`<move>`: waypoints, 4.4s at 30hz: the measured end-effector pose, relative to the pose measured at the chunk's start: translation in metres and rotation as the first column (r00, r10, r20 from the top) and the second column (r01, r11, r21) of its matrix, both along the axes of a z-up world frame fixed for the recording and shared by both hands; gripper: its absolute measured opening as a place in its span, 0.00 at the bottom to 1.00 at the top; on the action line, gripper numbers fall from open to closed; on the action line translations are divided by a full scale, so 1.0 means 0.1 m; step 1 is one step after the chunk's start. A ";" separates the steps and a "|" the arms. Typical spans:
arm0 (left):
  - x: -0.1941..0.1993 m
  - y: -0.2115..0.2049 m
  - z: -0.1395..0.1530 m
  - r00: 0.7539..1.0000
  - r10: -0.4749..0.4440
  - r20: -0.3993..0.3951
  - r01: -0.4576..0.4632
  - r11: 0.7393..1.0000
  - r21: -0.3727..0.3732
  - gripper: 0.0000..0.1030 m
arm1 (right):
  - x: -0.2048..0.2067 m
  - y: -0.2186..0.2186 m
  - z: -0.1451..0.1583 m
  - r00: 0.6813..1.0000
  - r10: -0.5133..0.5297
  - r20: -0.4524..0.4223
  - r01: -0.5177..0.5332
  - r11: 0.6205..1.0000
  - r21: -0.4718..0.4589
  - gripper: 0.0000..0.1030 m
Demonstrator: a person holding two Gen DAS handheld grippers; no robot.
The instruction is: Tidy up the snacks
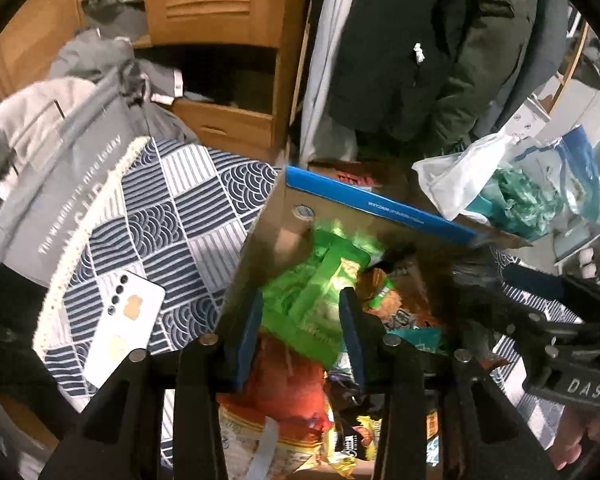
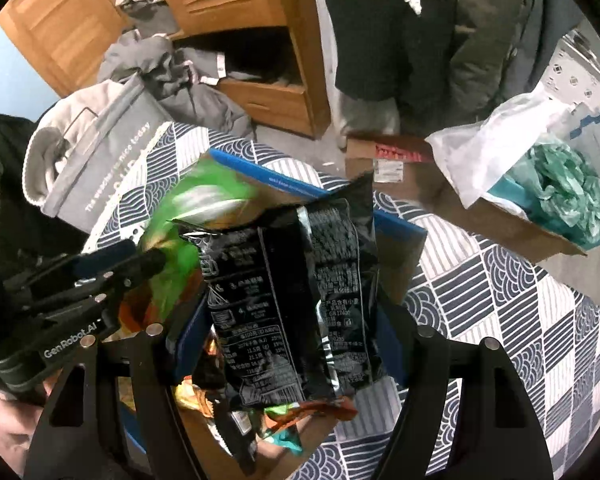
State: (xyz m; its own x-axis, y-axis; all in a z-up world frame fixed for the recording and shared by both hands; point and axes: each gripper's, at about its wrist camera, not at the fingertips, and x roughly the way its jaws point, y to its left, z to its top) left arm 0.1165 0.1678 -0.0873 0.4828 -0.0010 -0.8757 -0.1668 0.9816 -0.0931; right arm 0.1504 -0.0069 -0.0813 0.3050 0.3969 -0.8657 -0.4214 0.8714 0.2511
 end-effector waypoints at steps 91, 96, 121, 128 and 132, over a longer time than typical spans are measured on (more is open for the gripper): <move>-0.97 -0.62 0.99 0.981 -0.073 0.181 0.049 0.990 0.136 0.86 | -1.18 -1.09 0.76 0.963 -0.098 0.249 0.092 0.995 0.036 0.74; -0.97 -0.62 0.99 0.981 -0.072 0.180 0.048 0.990 0.135 0.86 | -1.19 -1.09 0.76 0.964 -0.098 0.248 0.092 0.995 0.037 0.74; -0.97 -0.63 0.97 0.982 -0.077 0.173 0.054 0.989 0.136 0.86 | -1.18 -1.10 0.76 0.964 -0.097 0.249 0.091 0.995 0.035 0.74; -0.98 -0.66 1.01 0.978 -0.083 0.191 0.049 0.983 0.178 0.86 | -1.18 -1.10 0.76 0.964 -0.096 0.250 0.091 0.995 0.034 0.74; -0.97 -0.67 1.02 0.980 -0.080 0.183 0.046 0.982 0.182 0.86 | -1.18 -1.11 0.76 0.964 -0.097 0.249 0.091 0.995 0.035 0.74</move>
